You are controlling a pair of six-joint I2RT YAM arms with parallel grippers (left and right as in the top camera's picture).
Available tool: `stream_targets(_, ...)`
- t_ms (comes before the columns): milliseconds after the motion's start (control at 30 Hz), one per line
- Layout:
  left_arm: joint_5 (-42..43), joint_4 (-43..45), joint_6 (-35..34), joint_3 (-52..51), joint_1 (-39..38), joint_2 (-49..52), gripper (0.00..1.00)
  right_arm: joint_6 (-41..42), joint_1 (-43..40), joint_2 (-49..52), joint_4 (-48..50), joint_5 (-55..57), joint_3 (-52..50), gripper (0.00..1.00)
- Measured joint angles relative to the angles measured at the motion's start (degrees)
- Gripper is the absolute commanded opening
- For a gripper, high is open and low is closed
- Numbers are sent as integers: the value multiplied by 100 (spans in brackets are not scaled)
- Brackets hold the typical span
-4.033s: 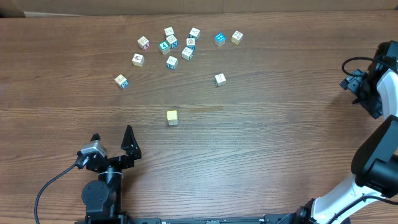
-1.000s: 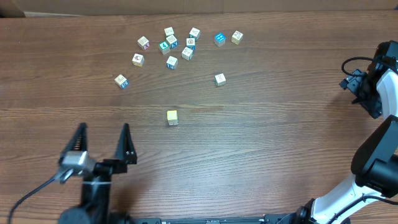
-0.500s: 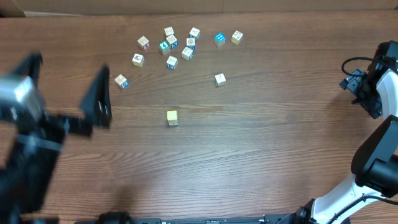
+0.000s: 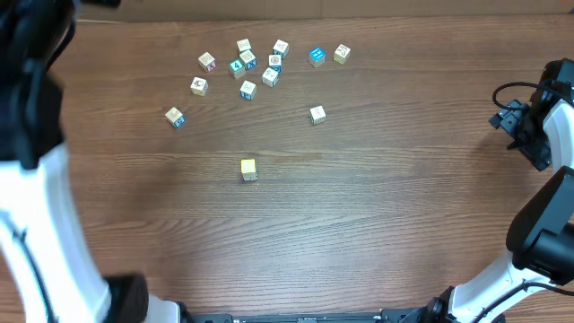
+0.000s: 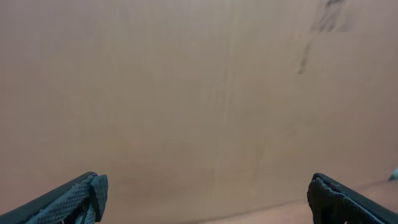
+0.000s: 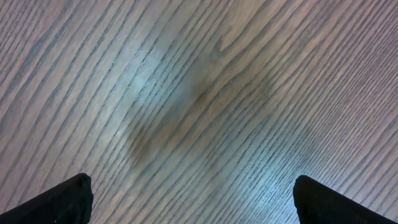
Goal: Form a tower
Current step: 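Reach the left gripper to the acorn-picture block in the cluster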
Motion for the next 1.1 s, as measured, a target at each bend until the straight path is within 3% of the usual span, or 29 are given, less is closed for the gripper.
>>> stream_targets(333,48,-426,-24,22,-149,1805,99,0,0,0,-2,-2,0,100)
stream_targets(767,48,-1373,-26,28,-442,2944,100,0,0,0,0,-2,0,100)
stream_targets(800,48,-1412,-26,31,-442,2990,96,-2,0,0,0,-2,0,100)
stream_targets(933,42,-1801,-63,33,-442,3504,62,2,0,0,2,-2,0,100)
stream_targets(967,24,-1880,-107,33,-446,3611,57,0,0,0,2,-2,0,100)
stream_targets(1100,-420,-2240,-153,33,-481,3950,59,0,0,0,2,-4,0,100)
